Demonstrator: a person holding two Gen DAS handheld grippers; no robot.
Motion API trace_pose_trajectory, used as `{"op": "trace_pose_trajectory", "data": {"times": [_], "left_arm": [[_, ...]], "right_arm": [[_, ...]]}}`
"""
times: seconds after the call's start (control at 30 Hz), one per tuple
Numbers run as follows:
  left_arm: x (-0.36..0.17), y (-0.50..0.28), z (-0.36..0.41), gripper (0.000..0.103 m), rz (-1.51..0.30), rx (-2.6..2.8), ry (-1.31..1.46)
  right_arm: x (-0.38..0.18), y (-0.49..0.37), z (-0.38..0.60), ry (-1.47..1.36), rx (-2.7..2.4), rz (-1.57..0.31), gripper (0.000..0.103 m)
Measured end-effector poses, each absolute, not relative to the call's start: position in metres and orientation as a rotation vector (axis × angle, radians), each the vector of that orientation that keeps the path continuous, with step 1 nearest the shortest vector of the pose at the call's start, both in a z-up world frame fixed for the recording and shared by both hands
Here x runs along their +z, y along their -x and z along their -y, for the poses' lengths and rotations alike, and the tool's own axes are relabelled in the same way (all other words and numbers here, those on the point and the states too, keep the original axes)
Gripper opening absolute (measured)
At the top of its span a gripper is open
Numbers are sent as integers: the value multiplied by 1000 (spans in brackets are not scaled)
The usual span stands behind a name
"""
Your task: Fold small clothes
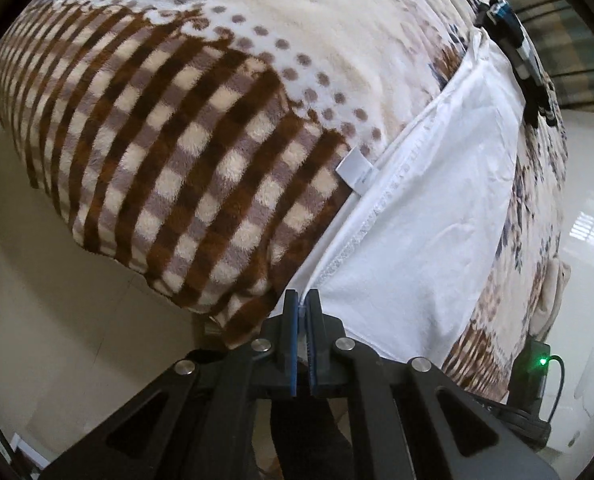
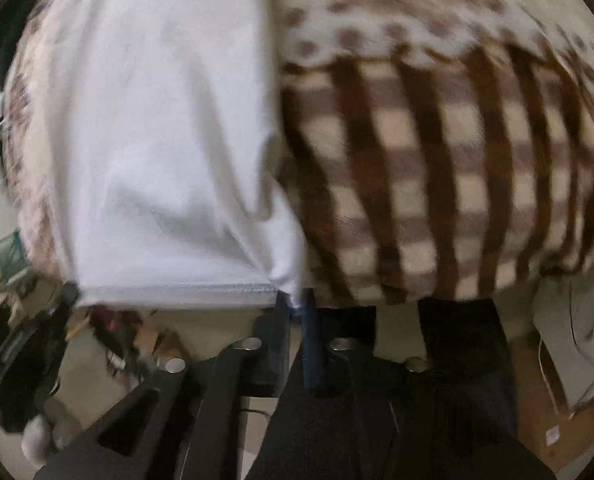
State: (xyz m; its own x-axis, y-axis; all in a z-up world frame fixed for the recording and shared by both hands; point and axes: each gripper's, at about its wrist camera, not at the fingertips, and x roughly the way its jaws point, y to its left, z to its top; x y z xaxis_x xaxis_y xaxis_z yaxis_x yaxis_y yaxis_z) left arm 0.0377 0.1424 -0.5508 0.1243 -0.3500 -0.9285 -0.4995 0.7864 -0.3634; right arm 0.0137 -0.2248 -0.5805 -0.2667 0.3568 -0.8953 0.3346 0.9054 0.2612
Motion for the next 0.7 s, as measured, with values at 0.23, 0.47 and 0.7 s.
{"op": "trace_pose_trajectory", "data": {"times": [0.23,0.47,0.7], "left_arm": [[-563,-26,-136,2,-1522,37,712],[-584,-25,-144,2,-1542,29,715],[-588,-42,-146,6,-1632,-32,607]], "right_arm": [[-559,13,215,-363,-27,-1849,4],[-571,12,202,-354,-51,-1888,4],[-574,1,188,-399,-2,-1911,9]]}}
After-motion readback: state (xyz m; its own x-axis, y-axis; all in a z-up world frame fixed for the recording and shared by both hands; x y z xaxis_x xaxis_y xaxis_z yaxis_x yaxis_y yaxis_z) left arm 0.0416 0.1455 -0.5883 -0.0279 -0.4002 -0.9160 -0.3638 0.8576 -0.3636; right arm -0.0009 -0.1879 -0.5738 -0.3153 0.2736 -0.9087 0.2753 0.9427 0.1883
